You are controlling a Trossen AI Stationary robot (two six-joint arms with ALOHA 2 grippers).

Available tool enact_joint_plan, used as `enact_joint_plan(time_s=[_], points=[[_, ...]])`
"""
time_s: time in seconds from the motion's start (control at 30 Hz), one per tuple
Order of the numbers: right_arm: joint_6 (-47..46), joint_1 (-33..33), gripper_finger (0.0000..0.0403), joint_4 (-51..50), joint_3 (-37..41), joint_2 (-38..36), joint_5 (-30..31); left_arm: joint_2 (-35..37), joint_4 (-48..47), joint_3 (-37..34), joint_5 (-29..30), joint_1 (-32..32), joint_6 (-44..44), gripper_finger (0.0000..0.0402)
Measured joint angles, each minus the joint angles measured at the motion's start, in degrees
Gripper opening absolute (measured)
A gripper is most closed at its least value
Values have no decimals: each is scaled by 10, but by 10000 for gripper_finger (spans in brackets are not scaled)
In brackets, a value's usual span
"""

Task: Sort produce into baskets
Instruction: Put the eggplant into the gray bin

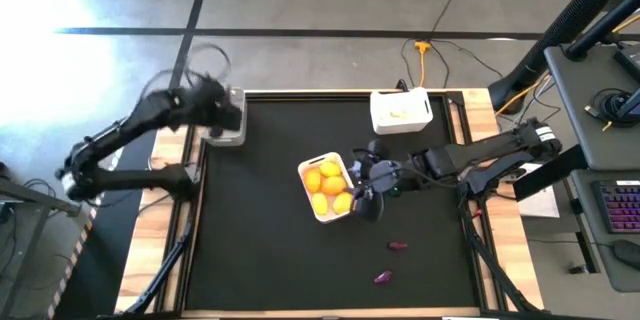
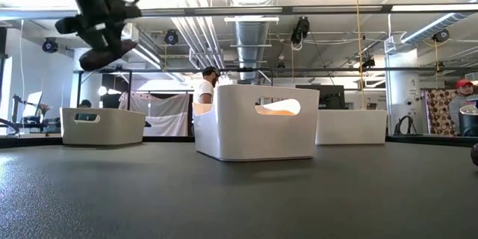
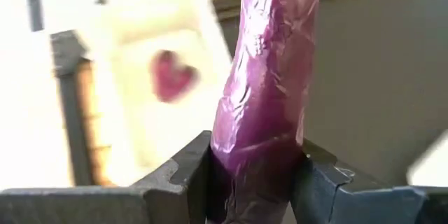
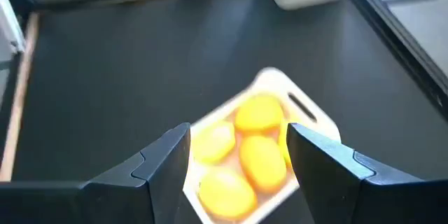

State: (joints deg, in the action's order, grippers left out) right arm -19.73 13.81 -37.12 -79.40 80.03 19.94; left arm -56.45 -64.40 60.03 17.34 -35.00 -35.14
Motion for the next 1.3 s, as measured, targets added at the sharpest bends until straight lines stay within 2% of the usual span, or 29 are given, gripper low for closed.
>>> enact_joint_plan(time_s=[0.13, 0.2, 0.27, 0.37, 0.7, 0.9, 1.0, 1.1, 1.3], points=[[-76, 28, 228, -87, 1, -2, 36, -23, 12, 1, -84, -181, 95, 130], [-121, 43, 228, -134, 6, -1, 49, -40, 15, -6, -125, -236, 127, 130], [-168, 58, 228, -172, 11, 3, 56, -53, 15, -13, -145, -262, 146, 132], [-236, 81, 228, -215, 25, 11, 56, -53, 22, -16, -132, -250, 140, 140], [-399, 143, 228, -224, 89, 11, 36, -71, 63, -33, -72, -216, 54, 147], [-461, 169, 228, -222, 93, 11, 35, -95, 117, -36, -20, -158, -2, 146], [-478, 187, 228, -222, 93, 11, 24, -123, 152, -36, -1, -138, -1, 146], [-479, 203, 228, -221, 93, 11, 7, -167, 177, -36, -1, -146, 1, 146], [-519, 226, 228, -221, 93, 11, 1, -268, 143, -37, 1, -172, 24, 146]])
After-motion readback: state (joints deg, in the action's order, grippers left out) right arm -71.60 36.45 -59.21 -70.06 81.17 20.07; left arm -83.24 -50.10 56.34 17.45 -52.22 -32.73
